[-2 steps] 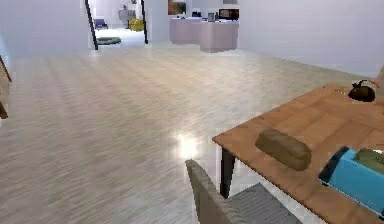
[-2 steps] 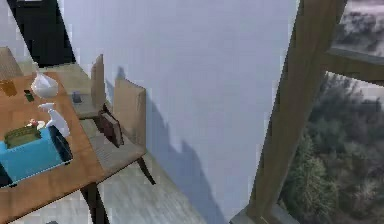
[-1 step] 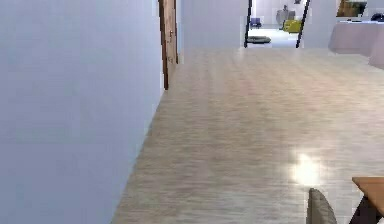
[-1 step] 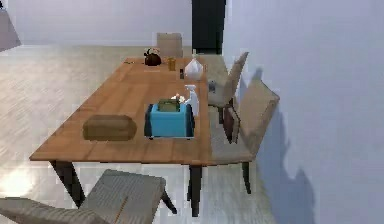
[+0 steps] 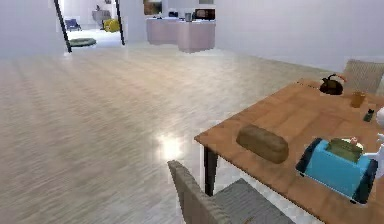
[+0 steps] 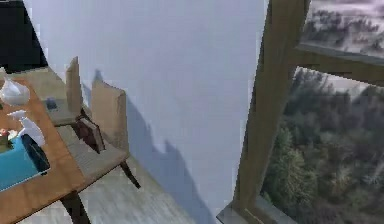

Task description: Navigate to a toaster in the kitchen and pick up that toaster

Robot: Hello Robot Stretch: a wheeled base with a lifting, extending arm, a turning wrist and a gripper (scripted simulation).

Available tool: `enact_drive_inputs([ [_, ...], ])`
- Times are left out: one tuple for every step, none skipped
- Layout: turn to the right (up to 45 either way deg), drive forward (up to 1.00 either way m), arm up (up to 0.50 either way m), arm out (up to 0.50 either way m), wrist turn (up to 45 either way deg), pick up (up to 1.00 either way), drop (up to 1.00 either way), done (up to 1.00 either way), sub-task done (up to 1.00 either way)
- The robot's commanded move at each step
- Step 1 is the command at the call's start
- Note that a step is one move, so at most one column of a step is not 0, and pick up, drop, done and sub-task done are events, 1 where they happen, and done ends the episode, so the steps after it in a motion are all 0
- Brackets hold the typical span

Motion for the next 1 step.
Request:
enact_drive_inputs([
  [45.0,0.00,0.00,0.00,0.0,0.00,0.00,0.00,0.00],
])
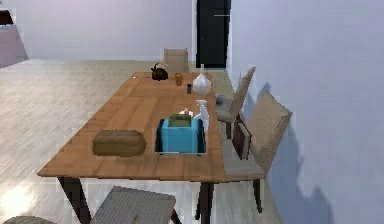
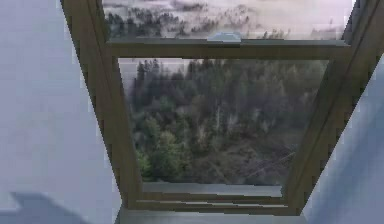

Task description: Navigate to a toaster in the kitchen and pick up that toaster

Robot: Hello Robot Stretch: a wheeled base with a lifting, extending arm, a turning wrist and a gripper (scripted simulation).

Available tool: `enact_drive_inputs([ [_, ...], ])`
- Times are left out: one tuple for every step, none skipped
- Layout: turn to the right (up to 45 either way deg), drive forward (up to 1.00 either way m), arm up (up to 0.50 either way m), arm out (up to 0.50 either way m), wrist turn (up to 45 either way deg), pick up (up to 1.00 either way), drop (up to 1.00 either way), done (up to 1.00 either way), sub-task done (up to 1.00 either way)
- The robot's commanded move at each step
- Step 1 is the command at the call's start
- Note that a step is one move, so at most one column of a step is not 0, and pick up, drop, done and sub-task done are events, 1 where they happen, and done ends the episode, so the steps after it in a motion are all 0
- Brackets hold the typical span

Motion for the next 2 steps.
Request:
enact_drive_inputs([
  [24.0,0.00,0.00,0.00,0.0,0.00,0.00,0.00,0.00],
  [0.0,0.65,0.00,0.00,0.0,0.00,0.00,0.00,0.00],
])
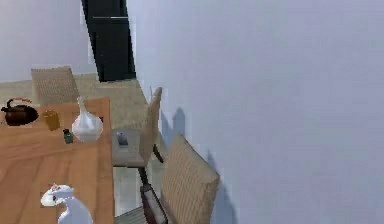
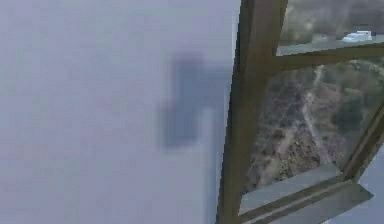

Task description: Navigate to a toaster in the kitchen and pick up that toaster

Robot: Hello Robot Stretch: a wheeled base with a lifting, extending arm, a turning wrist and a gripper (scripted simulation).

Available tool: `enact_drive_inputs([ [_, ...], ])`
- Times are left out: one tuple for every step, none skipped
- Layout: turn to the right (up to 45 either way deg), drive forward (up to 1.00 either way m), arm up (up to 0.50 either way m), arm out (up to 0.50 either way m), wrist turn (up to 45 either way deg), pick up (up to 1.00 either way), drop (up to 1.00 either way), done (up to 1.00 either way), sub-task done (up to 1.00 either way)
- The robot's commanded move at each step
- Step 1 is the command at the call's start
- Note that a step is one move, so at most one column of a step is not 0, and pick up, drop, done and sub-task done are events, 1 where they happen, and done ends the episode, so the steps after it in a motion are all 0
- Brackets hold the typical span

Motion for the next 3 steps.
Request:
enact_drive_inputs([
  [-45.0,0.00,0.00,0.00,0.0,0.00,0.00,0.00,0.00],
  [-45.0,0.00,0.00,0.00,0.0,0.00,0.00,0.00,0.00],
  [-45.0,0.00,0.00,0.00,0.0,0.00,0.00,0.00,0.00],
])
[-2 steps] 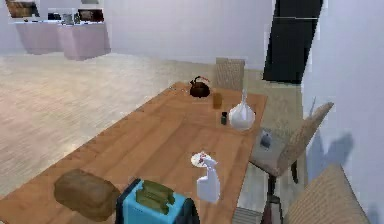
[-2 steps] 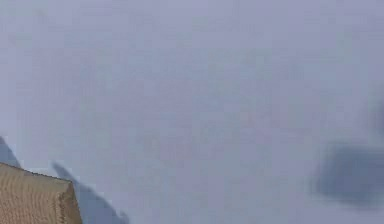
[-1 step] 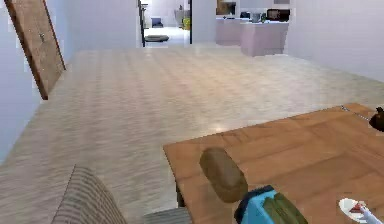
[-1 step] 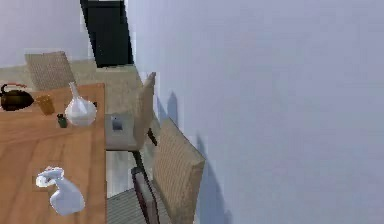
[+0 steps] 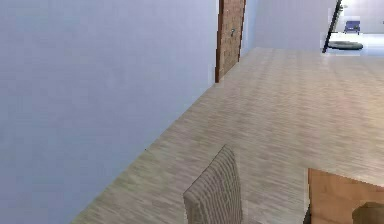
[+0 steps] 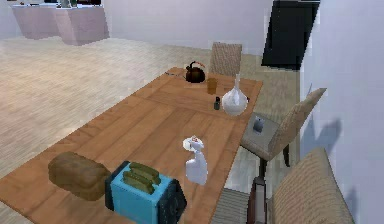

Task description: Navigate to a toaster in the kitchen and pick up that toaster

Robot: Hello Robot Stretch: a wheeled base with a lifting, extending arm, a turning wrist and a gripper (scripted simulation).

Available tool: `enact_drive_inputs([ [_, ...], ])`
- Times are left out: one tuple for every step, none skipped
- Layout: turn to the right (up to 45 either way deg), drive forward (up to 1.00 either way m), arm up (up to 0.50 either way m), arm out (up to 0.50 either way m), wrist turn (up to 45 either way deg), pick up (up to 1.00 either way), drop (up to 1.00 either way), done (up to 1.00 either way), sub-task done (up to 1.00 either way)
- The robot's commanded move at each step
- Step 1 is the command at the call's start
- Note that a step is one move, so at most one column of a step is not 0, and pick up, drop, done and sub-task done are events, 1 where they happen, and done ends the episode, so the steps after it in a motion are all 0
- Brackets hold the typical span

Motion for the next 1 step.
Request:
enact_drive_inputs([
  [-12.0,0.00,0.00,0.00,0.0,0.00,0.00,0.00,0.00],
])
